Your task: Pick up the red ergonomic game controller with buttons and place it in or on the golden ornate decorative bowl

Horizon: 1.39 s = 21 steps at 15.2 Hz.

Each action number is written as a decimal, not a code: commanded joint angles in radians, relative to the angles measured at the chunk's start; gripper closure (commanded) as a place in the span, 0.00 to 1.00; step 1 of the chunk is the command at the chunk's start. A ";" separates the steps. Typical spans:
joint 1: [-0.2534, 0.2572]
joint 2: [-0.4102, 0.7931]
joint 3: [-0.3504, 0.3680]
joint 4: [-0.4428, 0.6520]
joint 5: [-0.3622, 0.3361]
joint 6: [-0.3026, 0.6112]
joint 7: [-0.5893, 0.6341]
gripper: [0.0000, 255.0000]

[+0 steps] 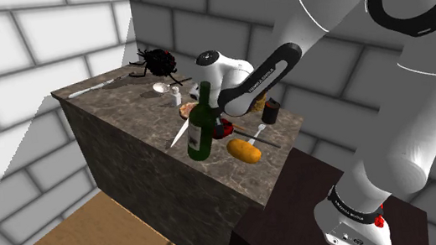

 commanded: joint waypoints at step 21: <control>-0.008 0.083 -0.034 -0.022 -0.090 0.156 0.093 1.00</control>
